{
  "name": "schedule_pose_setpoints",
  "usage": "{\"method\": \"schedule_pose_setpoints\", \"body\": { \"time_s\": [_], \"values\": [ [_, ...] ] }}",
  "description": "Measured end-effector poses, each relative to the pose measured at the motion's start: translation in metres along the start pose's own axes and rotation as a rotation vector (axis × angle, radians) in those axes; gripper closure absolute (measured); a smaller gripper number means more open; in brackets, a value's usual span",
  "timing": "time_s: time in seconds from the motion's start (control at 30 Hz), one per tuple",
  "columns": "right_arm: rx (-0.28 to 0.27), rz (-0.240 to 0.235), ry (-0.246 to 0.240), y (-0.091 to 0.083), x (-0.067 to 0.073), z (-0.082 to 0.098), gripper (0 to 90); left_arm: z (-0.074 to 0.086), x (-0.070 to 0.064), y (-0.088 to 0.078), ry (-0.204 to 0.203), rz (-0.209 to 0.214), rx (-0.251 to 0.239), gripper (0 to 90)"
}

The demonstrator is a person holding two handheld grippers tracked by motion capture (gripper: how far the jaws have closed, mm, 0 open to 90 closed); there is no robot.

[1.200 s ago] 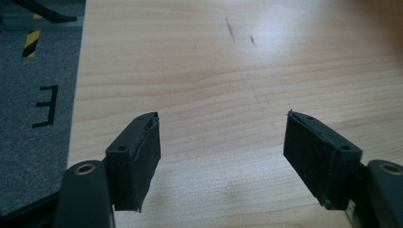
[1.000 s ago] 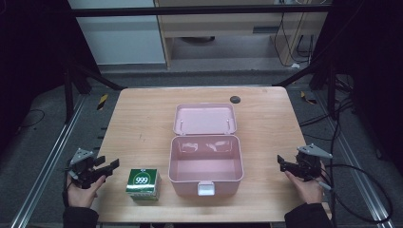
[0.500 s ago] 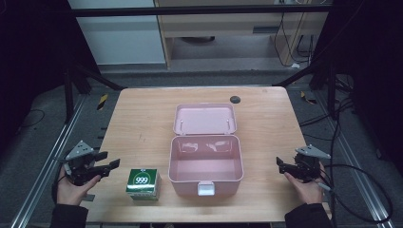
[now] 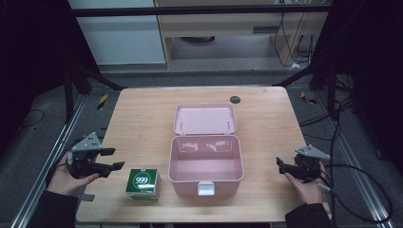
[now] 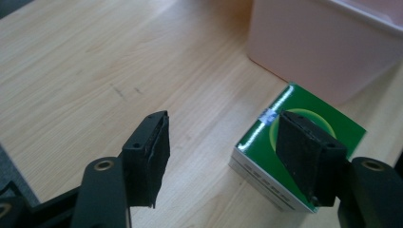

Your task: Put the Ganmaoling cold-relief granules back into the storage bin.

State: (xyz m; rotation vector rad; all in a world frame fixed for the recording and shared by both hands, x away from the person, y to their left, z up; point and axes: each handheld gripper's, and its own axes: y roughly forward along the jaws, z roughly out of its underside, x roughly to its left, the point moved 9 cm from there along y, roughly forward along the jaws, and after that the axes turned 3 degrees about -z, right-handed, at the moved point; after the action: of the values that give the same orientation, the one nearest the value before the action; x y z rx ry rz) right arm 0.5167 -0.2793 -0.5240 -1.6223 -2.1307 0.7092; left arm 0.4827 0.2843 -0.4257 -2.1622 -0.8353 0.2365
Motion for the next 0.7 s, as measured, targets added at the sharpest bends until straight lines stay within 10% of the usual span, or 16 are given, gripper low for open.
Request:
{"method": "schedule_pose_setpoints", "body": {
  "time_s": [0.7],
  "values": [
    [0.006, 0.001, -0.043, 0.003, 0.002, 0.002, 11.3, -0.010, -0.034, 0.010, 0.292, 0.151, 0.182, 28.0]
  ]
}}
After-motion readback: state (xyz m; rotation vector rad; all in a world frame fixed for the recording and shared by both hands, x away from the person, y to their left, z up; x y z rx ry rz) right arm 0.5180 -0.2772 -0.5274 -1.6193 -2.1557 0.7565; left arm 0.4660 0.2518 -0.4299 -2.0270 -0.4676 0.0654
